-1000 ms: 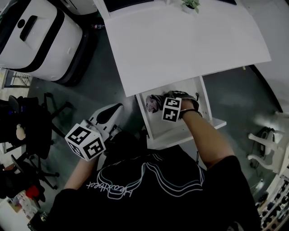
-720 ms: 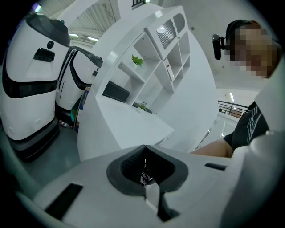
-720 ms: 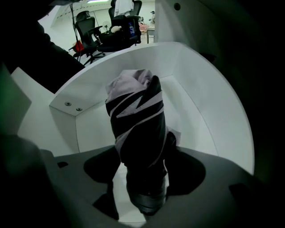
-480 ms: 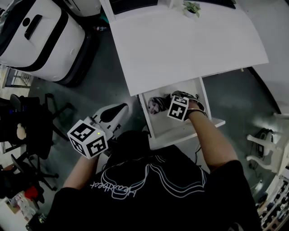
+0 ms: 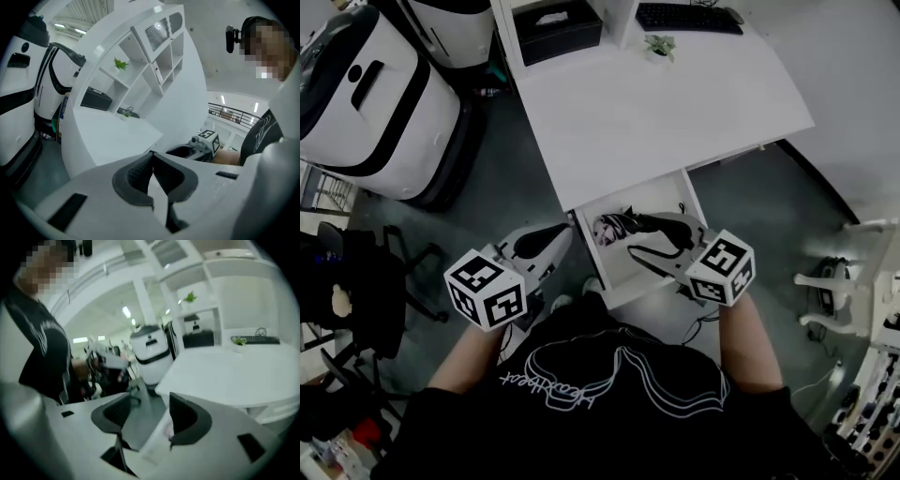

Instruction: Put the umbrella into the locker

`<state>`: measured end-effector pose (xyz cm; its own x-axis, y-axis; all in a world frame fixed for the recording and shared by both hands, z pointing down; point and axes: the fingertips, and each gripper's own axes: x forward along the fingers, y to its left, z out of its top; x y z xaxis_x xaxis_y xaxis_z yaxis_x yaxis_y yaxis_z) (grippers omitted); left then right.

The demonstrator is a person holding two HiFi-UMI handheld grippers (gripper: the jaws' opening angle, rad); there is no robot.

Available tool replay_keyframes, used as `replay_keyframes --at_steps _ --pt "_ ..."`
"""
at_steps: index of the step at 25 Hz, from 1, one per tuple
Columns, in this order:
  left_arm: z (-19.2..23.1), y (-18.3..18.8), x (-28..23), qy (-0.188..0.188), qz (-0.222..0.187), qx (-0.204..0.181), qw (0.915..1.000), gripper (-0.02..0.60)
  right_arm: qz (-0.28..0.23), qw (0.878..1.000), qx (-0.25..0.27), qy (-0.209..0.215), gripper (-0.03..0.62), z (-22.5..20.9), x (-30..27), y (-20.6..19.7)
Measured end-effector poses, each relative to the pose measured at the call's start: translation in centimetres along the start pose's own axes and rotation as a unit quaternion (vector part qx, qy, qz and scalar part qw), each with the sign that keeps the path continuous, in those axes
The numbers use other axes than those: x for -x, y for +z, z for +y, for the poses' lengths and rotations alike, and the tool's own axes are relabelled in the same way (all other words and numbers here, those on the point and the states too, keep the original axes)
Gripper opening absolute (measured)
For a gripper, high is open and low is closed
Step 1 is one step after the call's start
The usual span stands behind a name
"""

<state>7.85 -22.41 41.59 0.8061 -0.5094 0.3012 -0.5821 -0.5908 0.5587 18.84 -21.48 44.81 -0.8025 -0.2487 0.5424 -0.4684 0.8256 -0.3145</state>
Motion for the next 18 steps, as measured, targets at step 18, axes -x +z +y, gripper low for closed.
replay_keyframes --at_steps 18 --pt "-12.0 8.9 6.0 -0.107 -0.067 -0.141 0.9819 0.006 -0.34 0.938 -0.018 -0.068 0.003 9.9 12.4 12.6"
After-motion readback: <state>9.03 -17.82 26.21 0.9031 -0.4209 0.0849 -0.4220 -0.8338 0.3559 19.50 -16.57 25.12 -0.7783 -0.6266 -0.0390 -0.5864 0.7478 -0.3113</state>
